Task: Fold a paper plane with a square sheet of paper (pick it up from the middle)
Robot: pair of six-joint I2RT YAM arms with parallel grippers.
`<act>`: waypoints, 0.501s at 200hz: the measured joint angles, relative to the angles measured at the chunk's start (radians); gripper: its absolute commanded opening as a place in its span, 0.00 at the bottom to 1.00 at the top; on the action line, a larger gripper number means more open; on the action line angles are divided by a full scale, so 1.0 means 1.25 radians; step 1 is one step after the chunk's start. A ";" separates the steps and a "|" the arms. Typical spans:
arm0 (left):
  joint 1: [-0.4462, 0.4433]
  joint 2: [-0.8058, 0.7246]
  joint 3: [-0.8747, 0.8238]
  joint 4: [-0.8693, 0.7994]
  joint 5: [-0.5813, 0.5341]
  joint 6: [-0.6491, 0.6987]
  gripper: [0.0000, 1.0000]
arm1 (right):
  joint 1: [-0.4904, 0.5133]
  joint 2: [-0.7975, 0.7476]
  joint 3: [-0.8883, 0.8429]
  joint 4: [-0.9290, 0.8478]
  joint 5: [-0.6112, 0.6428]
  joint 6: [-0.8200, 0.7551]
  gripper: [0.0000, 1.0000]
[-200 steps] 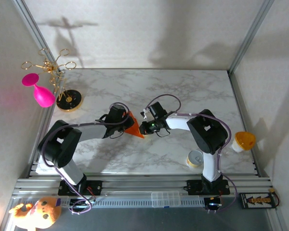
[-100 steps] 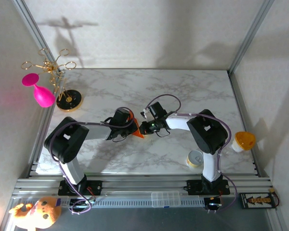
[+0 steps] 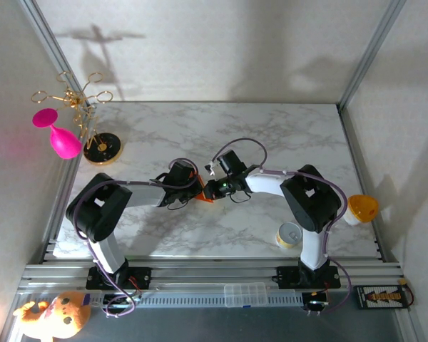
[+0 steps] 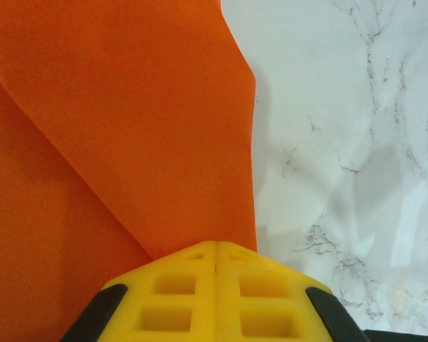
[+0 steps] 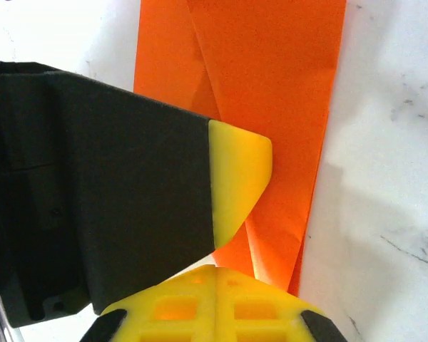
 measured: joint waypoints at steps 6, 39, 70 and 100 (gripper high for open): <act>0.000 0.000 0.000 0.000 0.000 0.000 0.00 | 0.000 0.001 0.000 0.000 0.001 0.000 0.00; 0.000 0.000 0.000 0.000 -0.002 0.000 0.00 | 0.005 0.020 -0.008 -0.003 0.020 0.001 0.00; 0.003 -0.003 -0.001 0.002 0.001 0.000 0.04 | 0.006 0.028 -0.012 0.004 0.021 0.002 0.00; 0.013 -0.027 -0.018 0.021 0.022 0.002 0.13 | 0.006 0.028 -0.013 0.005 0.021 0.007 0.00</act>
